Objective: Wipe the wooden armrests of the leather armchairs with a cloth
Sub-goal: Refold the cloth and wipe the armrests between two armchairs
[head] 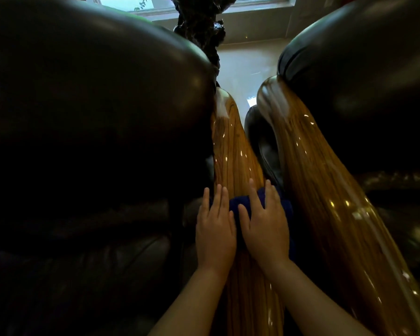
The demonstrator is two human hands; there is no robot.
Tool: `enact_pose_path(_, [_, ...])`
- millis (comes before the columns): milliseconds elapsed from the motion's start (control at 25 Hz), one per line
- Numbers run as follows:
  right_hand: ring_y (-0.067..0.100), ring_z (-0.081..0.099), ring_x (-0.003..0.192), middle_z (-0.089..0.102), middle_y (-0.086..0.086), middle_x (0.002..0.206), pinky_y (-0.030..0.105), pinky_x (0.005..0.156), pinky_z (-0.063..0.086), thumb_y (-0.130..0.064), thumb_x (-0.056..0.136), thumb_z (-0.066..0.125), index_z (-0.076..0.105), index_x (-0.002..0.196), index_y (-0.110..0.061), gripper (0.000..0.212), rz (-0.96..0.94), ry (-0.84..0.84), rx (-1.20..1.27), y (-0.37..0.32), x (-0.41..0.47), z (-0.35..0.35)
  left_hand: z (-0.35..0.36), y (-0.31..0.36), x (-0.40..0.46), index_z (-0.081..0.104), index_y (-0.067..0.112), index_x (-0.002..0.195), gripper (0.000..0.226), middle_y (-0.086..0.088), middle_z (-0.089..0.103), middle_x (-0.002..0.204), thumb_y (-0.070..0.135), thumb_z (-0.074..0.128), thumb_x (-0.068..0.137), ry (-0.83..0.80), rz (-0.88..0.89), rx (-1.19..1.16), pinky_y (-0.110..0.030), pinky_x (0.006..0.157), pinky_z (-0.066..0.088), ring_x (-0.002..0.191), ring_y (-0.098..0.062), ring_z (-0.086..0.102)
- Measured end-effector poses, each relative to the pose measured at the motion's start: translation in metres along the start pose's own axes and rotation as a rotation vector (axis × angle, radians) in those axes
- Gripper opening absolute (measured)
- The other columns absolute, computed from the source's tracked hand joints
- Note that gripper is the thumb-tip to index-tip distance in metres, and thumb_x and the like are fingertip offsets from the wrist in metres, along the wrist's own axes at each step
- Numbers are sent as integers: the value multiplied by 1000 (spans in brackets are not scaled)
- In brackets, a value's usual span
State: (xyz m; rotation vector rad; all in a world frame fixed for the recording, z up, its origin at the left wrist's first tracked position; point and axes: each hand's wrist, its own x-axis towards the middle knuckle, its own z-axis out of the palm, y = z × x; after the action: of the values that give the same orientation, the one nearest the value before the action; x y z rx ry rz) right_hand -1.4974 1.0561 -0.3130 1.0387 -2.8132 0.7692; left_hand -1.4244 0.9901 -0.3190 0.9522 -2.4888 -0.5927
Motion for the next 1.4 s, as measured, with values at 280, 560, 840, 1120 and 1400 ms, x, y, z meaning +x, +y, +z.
enact_pose_path(280, [32,23,137,28,23,148,44,106,28,-48,94,14,18,143,-12,62,94,2,-57,1,-92,-1,-10,-11,-81,33,11,136,49,-5,38,144,27,29,90,-84,51,154,-46,105,33,136,-23,27])
enact_pose_path(560, [32,26,138,28,21,149,42,108,27,-47,92,25,27,140,-9,61,48,15,-28,2,-15,3,3,-9,-4,14,13,138,48,0,15,148,30,20,93,-30,67,114,-40,112,16,140,-18,10])
enact_pose_path(840, [29,23,139,17,17,153,42,106,34,-48,92,30,12,144,-17,63,106,-35,67,-7,128,18,25,-8,137,9,14,143,53,-3,14,155,33,21,95,-17,7,44,-30,110,12,141,-13,-2])
enact_pose_path(1120, [34,25,136,16,17,153,48,100,38,-45,93,32,7,145,-20,63,112,-130,174,-17,232,41,33,-13,233,5,17,145,58,-18,24,146,28,34,95,39,-59,159,-43,105,34,137,-31,20])
enact_pose_path(1400, [27,36,124,34,12,138,43,96,39,-39,91,41,24,140,-24,53,21,1,297,-7,233,23,14,-5,218,29,11,139,50,-16,36,141,22,43,93,37,52,261,-44,100,36,129,-32,33])
